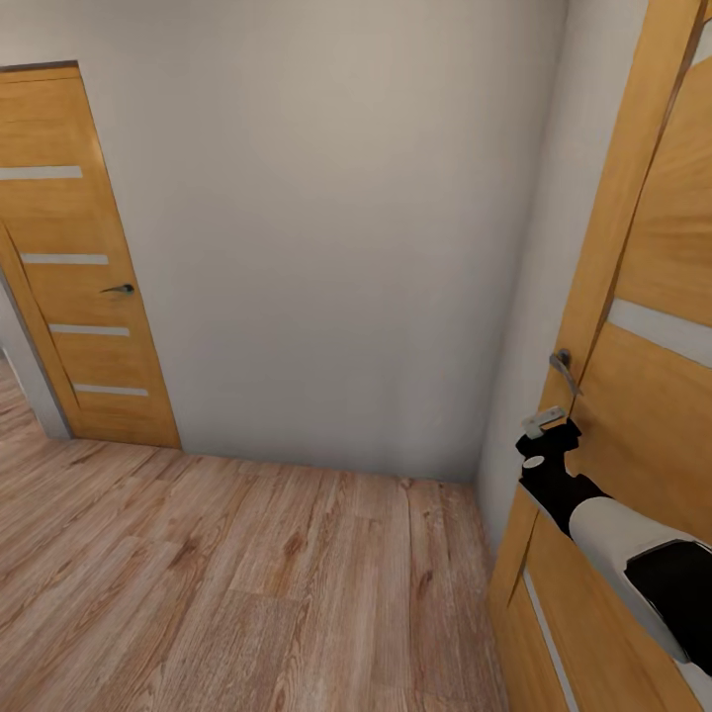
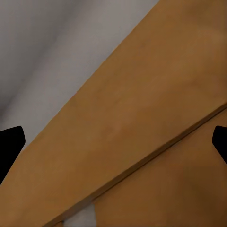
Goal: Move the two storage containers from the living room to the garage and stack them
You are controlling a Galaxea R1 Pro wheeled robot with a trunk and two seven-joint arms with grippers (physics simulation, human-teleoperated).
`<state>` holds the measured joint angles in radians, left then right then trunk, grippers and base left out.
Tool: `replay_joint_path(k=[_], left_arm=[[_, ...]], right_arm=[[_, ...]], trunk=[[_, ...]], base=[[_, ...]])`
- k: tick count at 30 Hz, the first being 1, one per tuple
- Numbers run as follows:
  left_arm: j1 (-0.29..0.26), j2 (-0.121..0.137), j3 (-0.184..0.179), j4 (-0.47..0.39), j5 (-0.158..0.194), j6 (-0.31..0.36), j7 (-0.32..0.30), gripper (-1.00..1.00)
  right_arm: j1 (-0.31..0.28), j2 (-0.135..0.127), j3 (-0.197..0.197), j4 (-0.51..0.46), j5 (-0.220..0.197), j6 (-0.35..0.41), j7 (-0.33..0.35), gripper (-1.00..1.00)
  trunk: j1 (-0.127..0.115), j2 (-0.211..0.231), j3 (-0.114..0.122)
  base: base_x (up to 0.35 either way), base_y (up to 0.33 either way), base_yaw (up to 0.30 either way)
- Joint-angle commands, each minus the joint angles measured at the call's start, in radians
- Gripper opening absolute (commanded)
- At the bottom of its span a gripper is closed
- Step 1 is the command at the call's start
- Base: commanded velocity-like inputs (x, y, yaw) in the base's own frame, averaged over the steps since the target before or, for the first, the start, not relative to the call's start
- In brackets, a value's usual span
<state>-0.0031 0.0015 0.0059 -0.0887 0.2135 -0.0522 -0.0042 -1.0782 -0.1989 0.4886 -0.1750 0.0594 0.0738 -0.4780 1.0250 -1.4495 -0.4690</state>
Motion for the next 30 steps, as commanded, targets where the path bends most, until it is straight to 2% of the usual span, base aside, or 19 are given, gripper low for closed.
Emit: replay_joint_path(k=[1,9,12,14,15,17,18,19,20,21,22,25,26,29,30], left_arm=[[0.000,0.000,0.000,0.000,0.006,-0.002,0.000,1.00],[0.000,0.000,0.000,0.000,0.006,-0.003,0.000,1.00],[0.000,0.000,0.001,0.000,0.006,-0.003,0.000,1.00],[0.000,0.000,0.001,0.000,0.006,-0.003,0.000,1.00],[0.000,0.000,0.001,0.000,0.006,-0.003,0.000,1.00],[0.000,0.000,0.000,0.000,0.006,-0.003,0.000,1.00],[0.000,0.000,0.000,0.000,0.006,-0.003,0.000,1.00],[0.000,0.000,0.000,0.000,0.006,-0.003,0.000,1.00],[0.000,0.000,0.000,0.000,0.006,-0.003,0.000,1.00],[0.000,0.000,0.000,0.000,0.006,-0.003,0.000,1.00],[0.000,0.000,0.000,0.000,0.006,-0.003,0.000,1.00],[0.000,0.001,0.000,0.000,0.006,-0.003,0.000,1.00],[0.000,0.001,0.000,0.000,0.006,-0.003,0.000,1.00],[0.000,0.000,0.001,0.000,0.006,-0.003,0.000,1.00],[0.000,0.000,0.002,0.000,0.006,-0.003,0.000,1.00]], right_arm=[[0.000,-0.011,-0.026,0.008,0.000,0.009,-0.006,1.00],[-0.001,-0.003,-0.026,0.007,0.000,0.015,-0.004,1.00],[-0.001,0.010,-0.027,0.006,-0.001,0.018,-0.001,1.00],[0.000,0.038,-0.027,0.007,-0.003,0.019,0.002,1.00],[0.002,0.091,-0.027,0.014,-0.009,0.019,0.006,1.00],[0.004,0.174,-0.028,0.045,-0.026,0.016,0.012,1.00],[0.004,0.195,-0.028,0.055,-0.030,0.015,0.014,1.00],[0.004,0.255,-0.028,0.086,-0.043,0.011,0.022,1.00],[0.005,0.302,-0.028,0.114,-0.054,0.008,0.049,1.00],[0.014,0.331,-0.028,0.137,-0.066,0.006,0.106,1.00],[0.029,0.341,-0.029,0.154,-0.078,0.007,0.158,1.00],[0.131,0.345,-0.031,0.194,-0.125,0.008,0.338,1.00],[0.192,0.323,-0.032,0.199,-0.140,0.008,0.401,1.00],[0.385,0.214,-0.032,0.206,-0.169,0.008,0.546,1.00],[0.479,0.177,-0.033,0.207,-0.179,0.006,0.591,1.00]], trunk=[[0.000,0.000,-0.001],[0.000,0.000,-0.001],[0.000,0.000,-0.001],[0.000,0.000,-0.001],[0.000,0.000,-0.001],[0.000,0.000,-0.001],[0.000,0.000,-0.001],[0.000,0.000,-0.001],[0.000,0.000,-0.001],[0.000,0.000,-0.001],[0.000,0.000,-0.001],[0.000,0.000,-0.001],[0.000,0.000,-0.001],[0.000,0.000,-0.001],[0.000,0.000,-0.001]], base=[[0.000,0.000,0.000],[0.000,0.000,0.000],[0.000,0.000,0.000],[0.000,0.000,0.000],[0.000,0.000,0.000],[0.000,0.000,0.000],[0.000,0.000,0.000],[0.000,0.000,0.000],[0.000,0.000,0.000],[0.000,0.000,0.000],[0.000,0.000,0.000],[0.000,0.000,0.000],[0.000,0.000,0.000],[0.000,0.000,0.000],[0.000,0.000,0.000]])
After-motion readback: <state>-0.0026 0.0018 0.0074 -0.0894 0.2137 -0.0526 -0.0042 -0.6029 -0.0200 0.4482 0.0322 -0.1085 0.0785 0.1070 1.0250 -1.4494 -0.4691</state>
